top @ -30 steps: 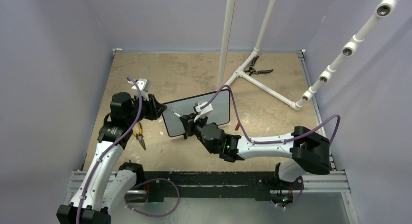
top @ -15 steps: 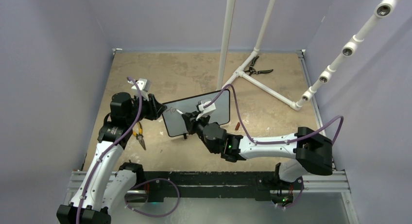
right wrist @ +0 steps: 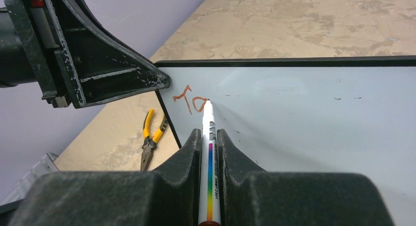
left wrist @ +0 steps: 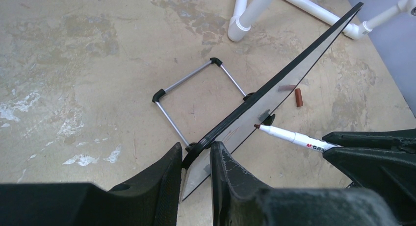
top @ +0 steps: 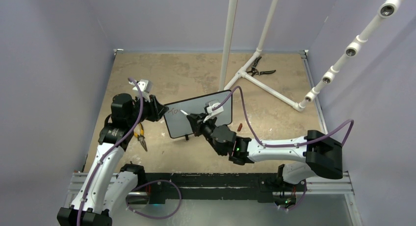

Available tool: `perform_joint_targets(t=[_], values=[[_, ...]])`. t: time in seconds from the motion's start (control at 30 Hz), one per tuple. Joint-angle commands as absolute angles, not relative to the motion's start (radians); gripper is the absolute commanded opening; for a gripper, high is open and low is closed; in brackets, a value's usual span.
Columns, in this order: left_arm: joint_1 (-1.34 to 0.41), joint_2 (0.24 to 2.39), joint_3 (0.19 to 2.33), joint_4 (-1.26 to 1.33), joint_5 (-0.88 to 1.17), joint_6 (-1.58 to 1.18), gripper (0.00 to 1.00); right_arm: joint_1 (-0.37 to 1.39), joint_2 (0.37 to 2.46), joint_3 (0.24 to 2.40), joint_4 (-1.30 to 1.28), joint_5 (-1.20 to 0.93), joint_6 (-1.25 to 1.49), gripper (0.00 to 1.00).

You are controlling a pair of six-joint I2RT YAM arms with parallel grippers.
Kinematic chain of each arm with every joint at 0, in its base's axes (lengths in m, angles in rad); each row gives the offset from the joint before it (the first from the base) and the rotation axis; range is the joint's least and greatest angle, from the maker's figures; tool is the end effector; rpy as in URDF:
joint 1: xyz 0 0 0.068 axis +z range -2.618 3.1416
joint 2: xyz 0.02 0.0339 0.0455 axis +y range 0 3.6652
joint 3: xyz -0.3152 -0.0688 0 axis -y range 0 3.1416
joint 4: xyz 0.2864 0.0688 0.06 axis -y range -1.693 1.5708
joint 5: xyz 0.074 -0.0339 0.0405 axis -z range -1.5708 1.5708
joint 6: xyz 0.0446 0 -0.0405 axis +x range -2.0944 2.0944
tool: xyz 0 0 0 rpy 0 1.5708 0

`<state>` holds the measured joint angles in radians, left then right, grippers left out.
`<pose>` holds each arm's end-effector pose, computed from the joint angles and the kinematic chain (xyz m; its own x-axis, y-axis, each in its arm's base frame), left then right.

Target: Write a sentence on the whiteboard

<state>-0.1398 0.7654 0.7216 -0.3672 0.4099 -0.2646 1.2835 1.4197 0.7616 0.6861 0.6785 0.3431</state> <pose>0.1825 -0.0436 0.3334 -0.5099 -0.1705 -0.8432 0.3691 0.8420 -0.3934 0.1245 0.3225 0.3005 -0.1839 0.3019 -0.9354 -0.5383 0.7653 0.3528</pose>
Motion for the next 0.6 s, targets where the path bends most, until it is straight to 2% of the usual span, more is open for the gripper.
perform_joint_targets(t=[0.0, 0.57], values=[[-0.137, 0.755, 0.721, -0.339, 0.399, -0.252, 0.12, 1.282, 1.411, 0.763, 0.707, 0.71, 0.364, 0.0], [-0.137, 0.753, 0.72, -0.337, 0.402, -0.252, 0.12, 1.281, 1.457, 0.816, 0.679, 0.746, 0.357, 0.0]])
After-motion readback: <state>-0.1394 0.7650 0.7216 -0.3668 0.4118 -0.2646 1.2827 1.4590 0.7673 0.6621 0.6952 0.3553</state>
